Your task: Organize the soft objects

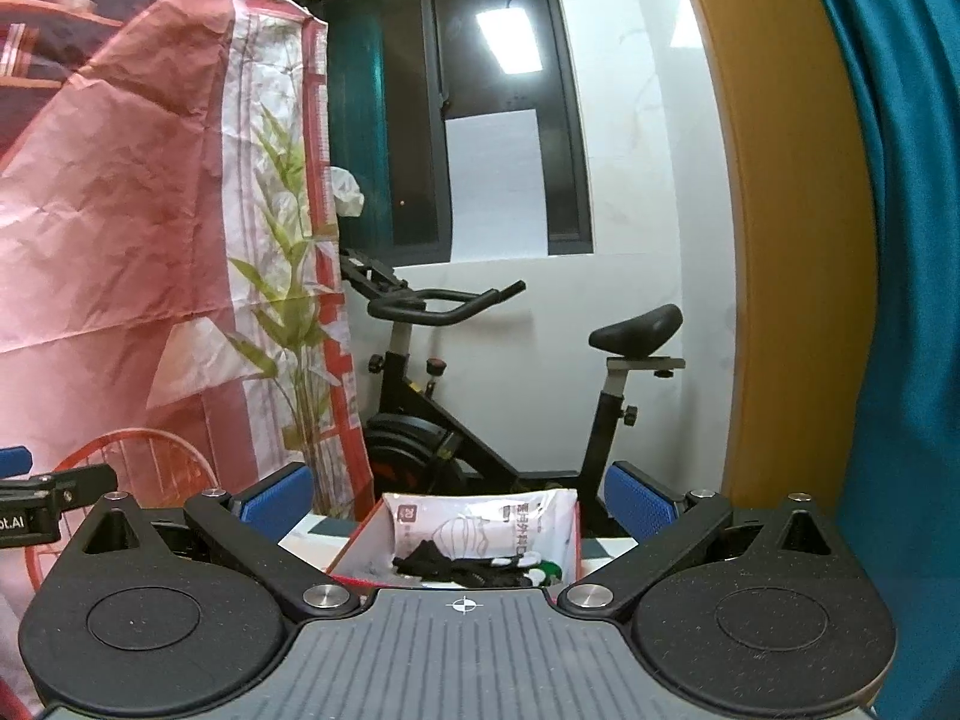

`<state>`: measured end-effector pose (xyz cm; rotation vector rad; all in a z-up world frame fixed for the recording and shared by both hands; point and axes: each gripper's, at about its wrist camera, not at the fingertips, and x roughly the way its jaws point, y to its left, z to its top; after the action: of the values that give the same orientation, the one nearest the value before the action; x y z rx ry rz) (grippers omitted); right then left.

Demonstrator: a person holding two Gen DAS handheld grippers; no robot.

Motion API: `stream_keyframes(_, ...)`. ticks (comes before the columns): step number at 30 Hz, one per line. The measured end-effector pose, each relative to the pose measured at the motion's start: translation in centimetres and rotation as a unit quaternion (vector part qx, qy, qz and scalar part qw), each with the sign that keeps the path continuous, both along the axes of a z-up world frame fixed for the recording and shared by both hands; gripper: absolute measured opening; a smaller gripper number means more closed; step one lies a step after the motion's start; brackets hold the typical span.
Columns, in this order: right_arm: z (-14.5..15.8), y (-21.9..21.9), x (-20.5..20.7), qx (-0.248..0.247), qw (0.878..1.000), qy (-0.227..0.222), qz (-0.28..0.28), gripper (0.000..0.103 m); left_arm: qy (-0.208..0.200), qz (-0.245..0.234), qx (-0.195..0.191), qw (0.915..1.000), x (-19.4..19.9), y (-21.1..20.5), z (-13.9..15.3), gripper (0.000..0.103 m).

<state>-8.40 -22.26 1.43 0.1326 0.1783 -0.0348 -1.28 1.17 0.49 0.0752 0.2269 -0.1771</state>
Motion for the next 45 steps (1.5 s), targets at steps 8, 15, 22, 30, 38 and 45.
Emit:
stream_keyframes(8, -0.04, 0.17, -0.3, -0.003, 1.0, 0.001, 0.002, 0.103, 0.009, 0.0, -0.003, 1.0, 0.14, 0.21, -0.31, 0.103)
stream_keyframes(15, 0.05, 0.3, -0.37, -0.003, 1.0, 0.0, 0.004, 0.103, 0.015, 0.007, -0.004, 0.9998, 0.22, 0.48, -0.35, 0.103)
stream_keyframes(22, 0.12, 0.3, -0.35, -0.003, 1.0, -0.001, 0.004, 0.103, 0.02, 0.009, -0.01, 0.9997, 0.1, 0.57, -0.35, 0.103)
stream_keyframes(30, 0.13, 0.38, -0.34, -0.003, 1.0, -0.001, 0.004, 0.103, 0.018, 0.014, -0.016, 0.9996, -0.29, 0.67, -0.27, 0.103)
stream_keyframes(38, 0.04, 0.79, -0.39, -0.005, 1.0, -0.001, 0.011, 0.103, 0.021, 0.021, -0.024, 0.9993, -0.24, 0.76, -0.28, 0.103)
stream_keyframes(45, 0.06, 0.77, -0.3, -0.004, 1.0, 0.001, 0.012, 0.103, 0.016, 0.026, -0.02, 0.9993, -0.53, 0.54, -0.24, 0.103)
